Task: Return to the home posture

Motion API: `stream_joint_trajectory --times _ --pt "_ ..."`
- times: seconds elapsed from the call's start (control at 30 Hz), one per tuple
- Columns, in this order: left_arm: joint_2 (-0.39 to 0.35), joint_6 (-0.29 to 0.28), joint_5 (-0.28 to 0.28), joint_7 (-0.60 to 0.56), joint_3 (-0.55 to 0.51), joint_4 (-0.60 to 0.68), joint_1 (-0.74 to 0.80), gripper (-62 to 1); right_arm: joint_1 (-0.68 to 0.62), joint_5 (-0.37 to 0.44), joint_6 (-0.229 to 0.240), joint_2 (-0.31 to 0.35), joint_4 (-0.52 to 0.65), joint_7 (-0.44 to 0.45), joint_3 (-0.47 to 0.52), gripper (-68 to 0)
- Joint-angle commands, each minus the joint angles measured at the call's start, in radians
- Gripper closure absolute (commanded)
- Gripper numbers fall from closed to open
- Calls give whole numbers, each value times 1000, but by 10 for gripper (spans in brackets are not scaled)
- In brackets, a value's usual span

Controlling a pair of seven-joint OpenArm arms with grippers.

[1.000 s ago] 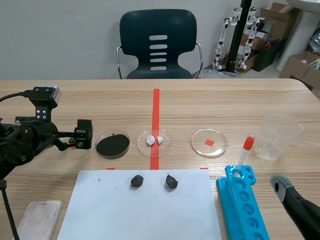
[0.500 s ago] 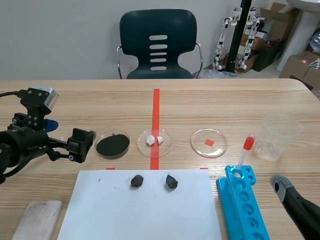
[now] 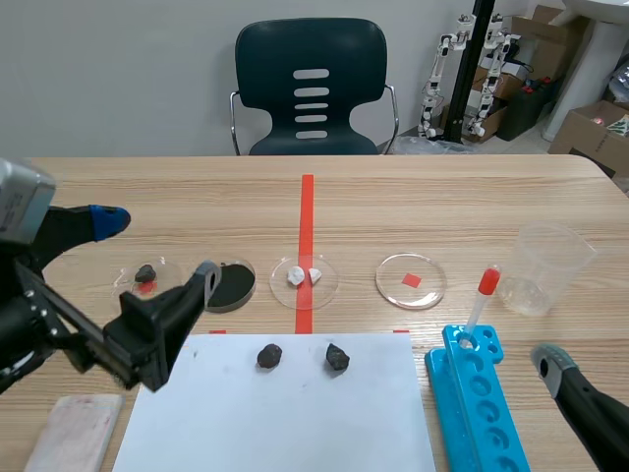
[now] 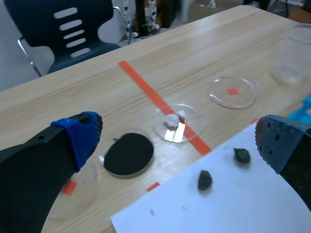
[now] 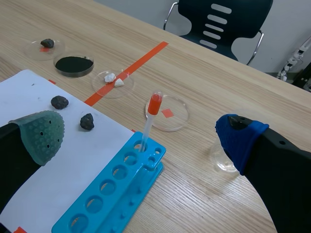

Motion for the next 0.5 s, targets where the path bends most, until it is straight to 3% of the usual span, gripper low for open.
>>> stream_joint_trajectory --times 0.0,0.2,0.27,0.47 --pt "-23 1 -10 -28 -3 31 42 -623 6 10 -1 8 14 15 3 -679" --pt "-89 2 15 -81 -8 142 212 -623 6 11 -1 8 14 15 3 -679" --pt "-90 2 50 -90 -27 165 258 -623 6 11 -1 8 14 15 3 -679" --pt "-90 2 51 -91 -82 185 350 -623 6 11 -1 8 14 15 3 -679"
